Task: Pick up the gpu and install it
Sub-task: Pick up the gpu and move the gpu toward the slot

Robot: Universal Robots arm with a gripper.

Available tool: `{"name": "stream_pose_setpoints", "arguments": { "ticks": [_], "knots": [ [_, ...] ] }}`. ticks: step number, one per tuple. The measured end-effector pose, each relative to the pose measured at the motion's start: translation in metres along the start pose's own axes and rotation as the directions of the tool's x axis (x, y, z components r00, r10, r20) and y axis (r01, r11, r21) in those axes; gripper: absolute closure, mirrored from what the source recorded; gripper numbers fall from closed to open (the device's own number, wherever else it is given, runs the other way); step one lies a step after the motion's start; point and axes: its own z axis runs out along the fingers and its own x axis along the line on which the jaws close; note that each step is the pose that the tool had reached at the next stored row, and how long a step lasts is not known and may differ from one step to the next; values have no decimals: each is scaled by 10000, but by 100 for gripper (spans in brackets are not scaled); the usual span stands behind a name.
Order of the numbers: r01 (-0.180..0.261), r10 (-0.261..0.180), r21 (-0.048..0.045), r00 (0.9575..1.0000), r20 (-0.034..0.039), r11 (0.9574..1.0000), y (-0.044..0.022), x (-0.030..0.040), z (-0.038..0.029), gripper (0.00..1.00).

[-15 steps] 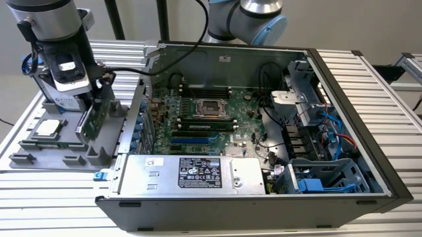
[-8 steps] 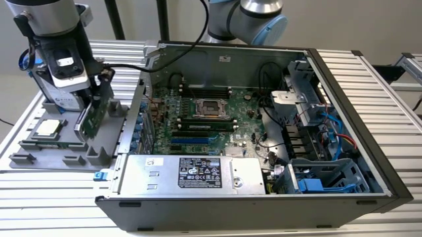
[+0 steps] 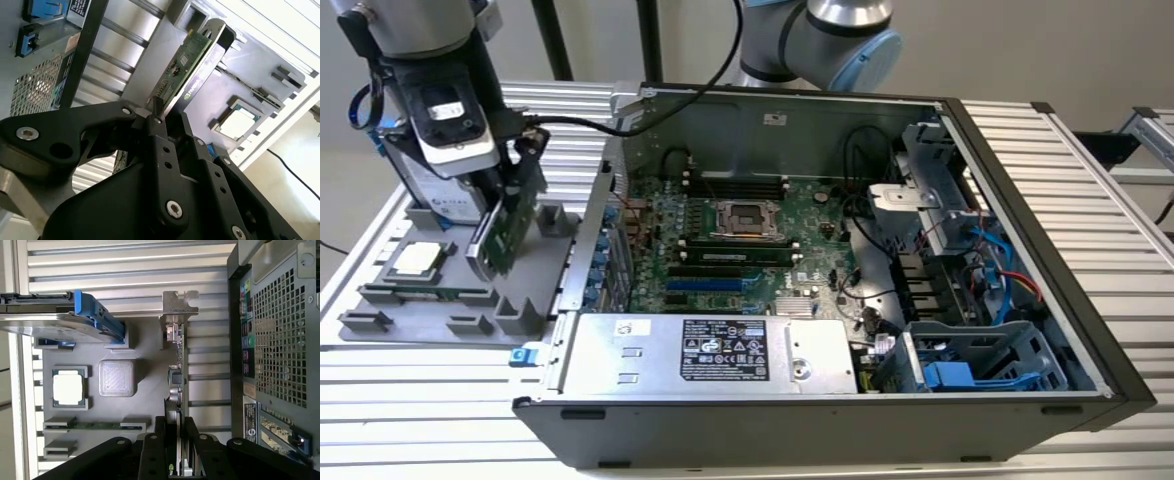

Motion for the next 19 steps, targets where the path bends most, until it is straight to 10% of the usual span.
{"name": "stream_pose_setpoints", "arguments": {
  "ticks": [19],
  "knots": [
    [1, -1, -1, 10000, 1, 10000, 12, 8, -281, 100]
  ]
}}
